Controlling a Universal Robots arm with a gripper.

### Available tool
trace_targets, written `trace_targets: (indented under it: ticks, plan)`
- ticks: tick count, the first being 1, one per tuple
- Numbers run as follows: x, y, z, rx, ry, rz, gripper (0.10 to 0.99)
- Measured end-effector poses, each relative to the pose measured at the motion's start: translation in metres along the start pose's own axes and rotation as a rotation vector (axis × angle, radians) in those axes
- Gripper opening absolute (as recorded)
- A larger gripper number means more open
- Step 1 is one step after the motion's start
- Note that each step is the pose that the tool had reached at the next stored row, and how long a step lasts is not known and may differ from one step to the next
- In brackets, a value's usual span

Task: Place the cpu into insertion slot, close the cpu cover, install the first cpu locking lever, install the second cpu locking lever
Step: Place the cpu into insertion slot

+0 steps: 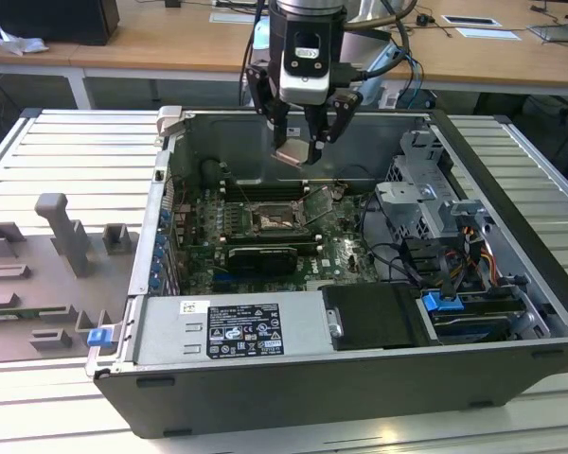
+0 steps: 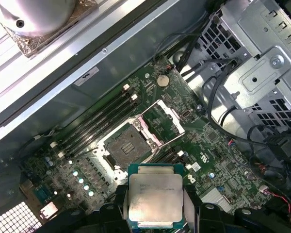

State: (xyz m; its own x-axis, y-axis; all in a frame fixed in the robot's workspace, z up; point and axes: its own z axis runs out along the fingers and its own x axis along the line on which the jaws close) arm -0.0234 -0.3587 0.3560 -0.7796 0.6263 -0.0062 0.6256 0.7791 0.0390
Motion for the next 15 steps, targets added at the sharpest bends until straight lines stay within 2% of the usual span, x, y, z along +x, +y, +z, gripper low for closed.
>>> trace_targets:
  ticks: [15]
  plan:
    - [0.0001, 0.0001, 0.0018, 0.012, -0.0112, 0.045, 0.541]
